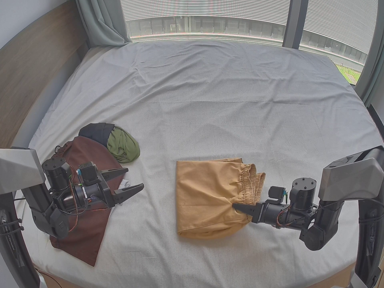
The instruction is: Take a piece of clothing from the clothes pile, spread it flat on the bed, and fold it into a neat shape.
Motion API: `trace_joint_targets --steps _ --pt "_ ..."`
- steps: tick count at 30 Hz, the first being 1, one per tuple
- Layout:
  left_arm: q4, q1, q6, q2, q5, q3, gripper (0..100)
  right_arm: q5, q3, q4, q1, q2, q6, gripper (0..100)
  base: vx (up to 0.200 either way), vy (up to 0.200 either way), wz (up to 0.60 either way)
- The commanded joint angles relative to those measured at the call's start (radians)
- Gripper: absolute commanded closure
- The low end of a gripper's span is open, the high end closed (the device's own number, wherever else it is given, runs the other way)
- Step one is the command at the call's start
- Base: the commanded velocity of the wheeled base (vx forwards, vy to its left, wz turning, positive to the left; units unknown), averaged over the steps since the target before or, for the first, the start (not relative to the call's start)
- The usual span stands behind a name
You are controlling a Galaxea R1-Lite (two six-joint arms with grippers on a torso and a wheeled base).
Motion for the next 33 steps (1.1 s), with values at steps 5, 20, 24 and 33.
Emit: trace_joint_targets --steps 5,20,24,33 --pt "0.0 -0.001 0.004 -0.013 0.0 -0.002 0 0.0 0.02 -0.001 0.05 -0.13 0.042 100 0.0 0.0 0.0" --pt "0.0 -0.004 0.003 -0.047 -0.002 0.006 0 0.0 0.007 -0.001 0.064 -0.15 0.042 100 0.0 0.0 0.0" --pt "0.0 -0.004 0.003 -0.05 -0.002 0.005 0 0.0 0.0 0.001 0.064 -0.163 0.042 100 0.0 0.0 0.0" --pt "0.0 -0.002 -0.003 -0.08 -0.002 0.002 0 -0.001 -0.094 0.004 0.078 -0.21 0.137 100 0.0 0.0 0.0"
